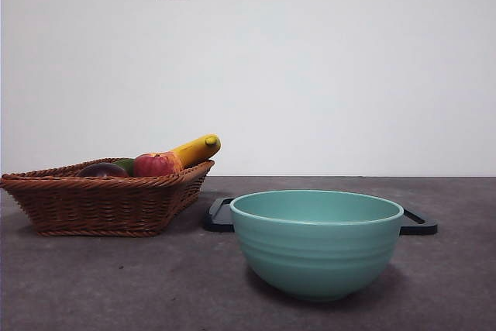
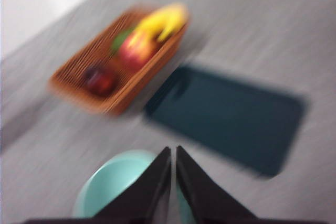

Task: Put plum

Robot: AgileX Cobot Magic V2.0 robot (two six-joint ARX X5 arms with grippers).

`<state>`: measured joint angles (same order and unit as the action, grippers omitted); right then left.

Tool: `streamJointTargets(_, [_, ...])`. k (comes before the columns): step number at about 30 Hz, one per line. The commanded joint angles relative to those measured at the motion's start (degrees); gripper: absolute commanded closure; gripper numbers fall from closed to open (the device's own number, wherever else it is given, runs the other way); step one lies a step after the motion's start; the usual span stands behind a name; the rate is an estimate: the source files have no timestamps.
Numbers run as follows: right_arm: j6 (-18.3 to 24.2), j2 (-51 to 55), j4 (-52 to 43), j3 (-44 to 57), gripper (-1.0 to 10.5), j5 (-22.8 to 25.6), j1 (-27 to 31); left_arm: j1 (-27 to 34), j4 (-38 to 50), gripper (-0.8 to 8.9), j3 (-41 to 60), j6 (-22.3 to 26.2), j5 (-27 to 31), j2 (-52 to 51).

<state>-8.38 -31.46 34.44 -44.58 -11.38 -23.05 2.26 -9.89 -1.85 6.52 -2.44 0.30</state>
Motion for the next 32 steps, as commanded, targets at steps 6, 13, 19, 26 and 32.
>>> streamJointTargets(6, [6.2, 15.5, -23.2, 19.2, 9.4, 2.9, 17.4, 0.1, 0.8, 8.05, 1.2, -0.1, 0.1, -0.1])
streamJointTargets(13, [6.2, 25.5, -31.7, 33.6, 9.4, 2.9, 19.6, 0.1, 0.8, 8.04, 1.2, -0.1, 0.1, -0.1])
streamJointTargets(19, [5.7, 30.8, -31.8, 41.1, 9.4, 4.4, 19.6, 0.1, 0.7, 8.04, 1.2, -0.1, 0.1, -0.1])
streamJointTargets(26, [4.5, 31.3, -29.4, 44.0, 9.4, 4.4, 19.6, 0.1, 0.8, 8.05, 1.2, -0.1, 0.1, -0.1])
streamJointTargets(32, [4.3, 31.3, -24.4, 44.0, 9.4, 5.4, 19.6, 0.1, 0.8, 8.04, 1.2, -0.1, 0.1, -0.1])
